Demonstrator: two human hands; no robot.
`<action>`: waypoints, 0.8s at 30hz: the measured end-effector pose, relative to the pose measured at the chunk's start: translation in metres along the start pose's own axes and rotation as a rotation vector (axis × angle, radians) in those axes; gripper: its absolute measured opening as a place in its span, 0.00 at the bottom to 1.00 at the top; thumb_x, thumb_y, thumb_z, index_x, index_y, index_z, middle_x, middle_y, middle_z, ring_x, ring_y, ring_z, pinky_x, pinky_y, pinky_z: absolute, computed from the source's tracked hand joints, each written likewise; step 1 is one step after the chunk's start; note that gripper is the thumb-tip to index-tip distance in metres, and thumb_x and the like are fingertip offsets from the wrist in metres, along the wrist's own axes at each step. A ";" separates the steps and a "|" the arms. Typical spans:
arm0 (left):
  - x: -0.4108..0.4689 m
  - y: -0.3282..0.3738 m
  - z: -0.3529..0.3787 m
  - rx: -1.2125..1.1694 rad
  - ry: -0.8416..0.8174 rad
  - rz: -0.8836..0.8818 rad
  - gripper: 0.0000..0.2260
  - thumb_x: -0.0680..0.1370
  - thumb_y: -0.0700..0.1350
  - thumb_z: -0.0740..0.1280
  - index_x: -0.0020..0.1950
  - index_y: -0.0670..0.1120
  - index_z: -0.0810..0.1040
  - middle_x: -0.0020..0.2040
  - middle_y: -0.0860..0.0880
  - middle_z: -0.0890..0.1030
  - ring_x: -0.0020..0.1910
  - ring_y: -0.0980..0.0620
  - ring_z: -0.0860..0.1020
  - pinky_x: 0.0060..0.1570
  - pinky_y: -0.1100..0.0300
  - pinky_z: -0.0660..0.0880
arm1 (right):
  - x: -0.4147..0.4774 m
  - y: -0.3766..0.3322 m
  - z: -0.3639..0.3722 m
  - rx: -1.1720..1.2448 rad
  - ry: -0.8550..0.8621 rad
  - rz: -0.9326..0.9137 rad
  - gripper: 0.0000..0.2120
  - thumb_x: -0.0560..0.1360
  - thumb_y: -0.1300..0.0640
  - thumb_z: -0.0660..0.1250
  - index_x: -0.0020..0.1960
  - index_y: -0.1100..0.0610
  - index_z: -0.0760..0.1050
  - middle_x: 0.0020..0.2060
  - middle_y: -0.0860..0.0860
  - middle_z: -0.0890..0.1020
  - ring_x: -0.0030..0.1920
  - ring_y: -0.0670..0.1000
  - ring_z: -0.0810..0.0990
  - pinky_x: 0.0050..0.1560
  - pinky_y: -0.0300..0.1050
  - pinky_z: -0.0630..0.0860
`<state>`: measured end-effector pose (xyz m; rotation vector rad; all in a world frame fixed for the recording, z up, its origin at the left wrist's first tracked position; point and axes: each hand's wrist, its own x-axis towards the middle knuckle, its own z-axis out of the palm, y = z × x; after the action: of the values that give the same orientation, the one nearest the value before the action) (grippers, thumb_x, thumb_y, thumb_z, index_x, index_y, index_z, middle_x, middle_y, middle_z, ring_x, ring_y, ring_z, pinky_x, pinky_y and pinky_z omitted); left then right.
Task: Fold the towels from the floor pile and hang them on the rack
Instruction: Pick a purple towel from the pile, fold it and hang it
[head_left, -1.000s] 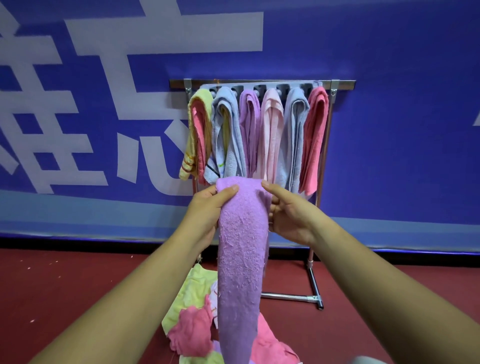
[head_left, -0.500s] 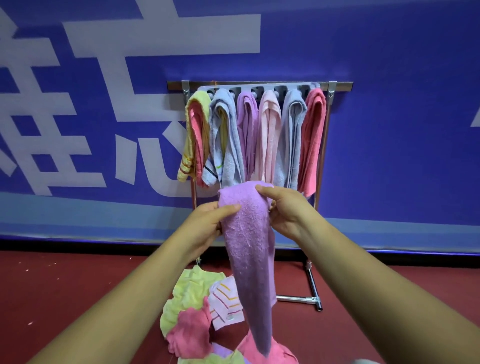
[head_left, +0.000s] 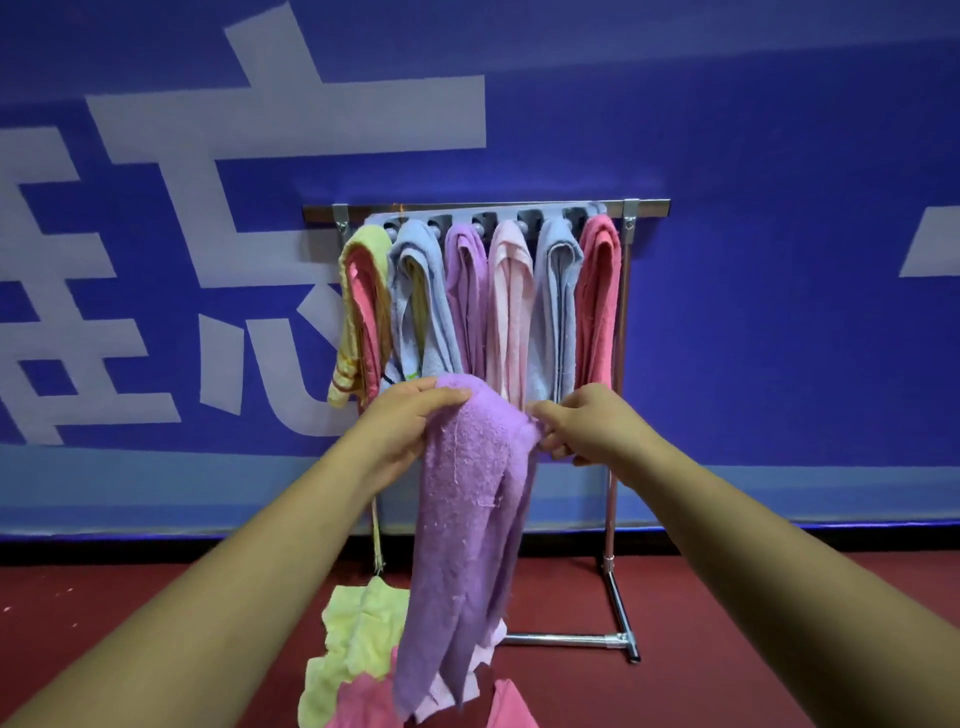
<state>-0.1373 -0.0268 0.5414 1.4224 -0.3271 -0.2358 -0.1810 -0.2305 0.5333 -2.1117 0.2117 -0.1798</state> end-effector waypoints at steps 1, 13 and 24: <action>0.006 0.006 0.000 0.015 -0.029 -0.025 0.07 0.78 0.34 0.66 0.52 0.39 0.83 0.43 0.43 0.85 0.40 0.52 0.82 0.40 0.64 0.78 | 0.008 -0.003 -0.006 -0.121 0.078 -0.099 0.18 0.78 0.49 0.67 0.40 0.64 0.80 0.37 0.62 0.84 0.33 0.53 0.78 0.35 0.45 0.74; 0.095 0.094 -0.014 0.266 -0.386 -0.037 0.12 0.75 0.36 0.64 0.50 0.43 0.85 0.53 0.44 0.83 0.52 0.47 0.79 0.53 0.56 0.72 | 0.098 -0.073 -0.021 0.481 -0.424 -0.307 0.10 0.83 0.58 0.63 0.52 0.59 0.82 0.45 0.54 0.82 0.44 0.49 0.77 0.45 0.41 0.73; 0.162 0.077 -0.041 0.659 -0.571 -0.108 0.12 0.79 0.50 0.67 0.50 0.41 0.80 0.49 0.48 0.83 0.48 0.52 0.81 0.55 0.55 0.76 | 0.163 -0.065 -0.034 0.558 -0.347 -0.267 0.10 0.80 0.64 0.65 0.54 0.72 0.78 0.46 0.63 0.83 0.47 0.59 0.82 0.47 0.46 0.80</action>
<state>0.0264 -0.0353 0.6258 2.0106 -0.8531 -0.6726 -0.0247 -0.2614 0.6138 -1.5726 -0.2996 -0.0202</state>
